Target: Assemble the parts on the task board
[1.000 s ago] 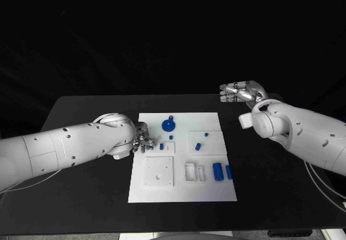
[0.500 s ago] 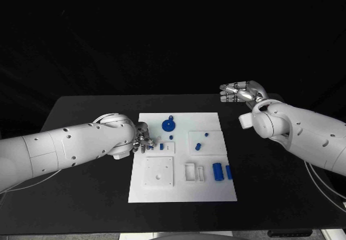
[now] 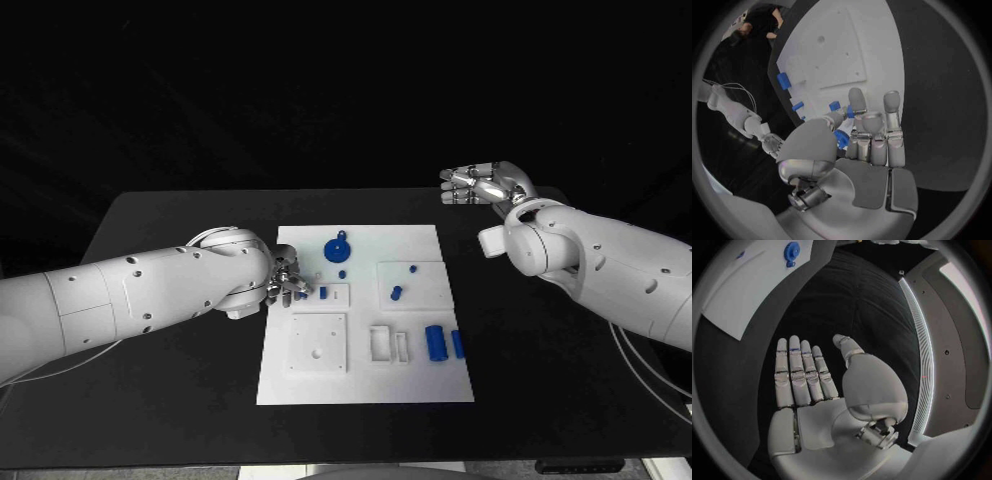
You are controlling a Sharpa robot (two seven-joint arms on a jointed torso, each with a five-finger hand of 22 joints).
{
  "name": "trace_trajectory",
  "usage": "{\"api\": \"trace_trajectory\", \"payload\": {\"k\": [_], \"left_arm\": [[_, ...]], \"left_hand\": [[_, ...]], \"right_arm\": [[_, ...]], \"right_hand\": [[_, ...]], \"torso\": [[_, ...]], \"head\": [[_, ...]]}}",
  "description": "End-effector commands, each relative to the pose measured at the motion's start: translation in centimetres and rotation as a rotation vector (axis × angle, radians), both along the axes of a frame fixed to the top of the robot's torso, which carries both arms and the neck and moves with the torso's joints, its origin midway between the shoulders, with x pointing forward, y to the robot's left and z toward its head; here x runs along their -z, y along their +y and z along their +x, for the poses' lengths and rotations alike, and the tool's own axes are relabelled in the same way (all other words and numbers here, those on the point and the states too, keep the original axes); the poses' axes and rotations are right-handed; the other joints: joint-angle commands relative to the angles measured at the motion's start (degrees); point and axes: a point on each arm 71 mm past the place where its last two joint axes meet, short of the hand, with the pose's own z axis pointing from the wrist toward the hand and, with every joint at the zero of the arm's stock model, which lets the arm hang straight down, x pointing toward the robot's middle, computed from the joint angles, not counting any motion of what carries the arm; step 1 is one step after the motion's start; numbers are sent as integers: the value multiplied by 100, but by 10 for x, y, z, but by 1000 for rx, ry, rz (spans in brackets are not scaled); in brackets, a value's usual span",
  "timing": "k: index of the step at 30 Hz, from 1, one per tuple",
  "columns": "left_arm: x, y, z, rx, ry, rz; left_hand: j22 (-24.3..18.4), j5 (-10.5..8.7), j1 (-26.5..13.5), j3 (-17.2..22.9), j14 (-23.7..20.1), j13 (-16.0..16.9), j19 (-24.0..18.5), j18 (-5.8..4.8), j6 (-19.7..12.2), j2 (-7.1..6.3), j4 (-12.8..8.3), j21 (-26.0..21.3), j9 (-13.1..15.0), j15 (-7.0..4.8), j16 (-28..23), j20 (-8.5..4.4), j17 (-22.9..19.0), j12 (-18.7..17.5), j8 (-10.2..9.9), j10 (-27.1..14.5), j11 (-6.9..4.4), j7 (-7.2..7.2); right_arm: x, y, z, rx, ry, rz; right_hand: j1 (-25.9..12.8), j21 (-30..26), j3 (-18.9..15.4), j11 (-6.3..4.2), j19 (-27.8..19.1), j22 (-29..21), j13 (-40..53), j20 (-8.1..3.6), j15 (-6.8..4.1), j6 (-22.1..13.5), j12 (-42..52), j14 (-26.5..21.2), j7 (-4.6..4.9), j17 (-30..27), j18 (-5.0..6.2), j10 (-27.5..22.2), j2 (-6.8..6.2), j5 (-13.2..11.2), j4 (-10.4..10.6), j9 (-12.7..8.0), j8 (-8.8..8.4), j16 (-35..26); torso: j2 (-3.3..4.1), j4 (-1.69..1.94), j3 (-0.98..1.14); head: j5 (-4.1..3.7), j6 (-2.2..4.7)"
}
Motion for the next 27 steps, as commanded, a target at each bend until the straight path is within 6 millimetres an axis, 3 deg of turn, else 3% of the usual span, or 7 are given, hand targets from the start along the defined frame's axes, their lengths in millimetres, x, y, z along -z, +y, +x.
{"api": "trace_trajectory", "payload": {"k": [1, 27], "left_arm": [[5, -1, -3, 21, 30, 13], [6, 0, -4, 33, 53, 28]], "left_hand": [[112, 14, 72, 508, -19, 7, -15, -49, 570, 25, -525, 10, 6, -26, -1, -10, -4, 16, 6, 109, -45, -517], [114, 7, 85, 504, -32, 8, -23, -53, 570, 23, -533, 8, 9, -24, 0, -9, -17, 15, -2, 104, -40, -515]], "right_arm": [[0, 2, 0, -18, -1, 3], [1, 2, 0, -18, 0, 3]], "right_hand": [[-11, -11, -3, 12, -37, -9, -7, 16, -10, -24, -17, -39, 19, -8, 71, -33, 0, 23, 34, -2, -19, -29], [-11, -12, -3, 12, -38, -9, -8, 16, -10, -25, -17, -39, 19, -8, 72, -33, -3, 23, 34, -2, -20, -29]], "torso": [[0, 0, 1], [0, -4, 7]], "head": [[-1, 1], [-6, 3]]}}
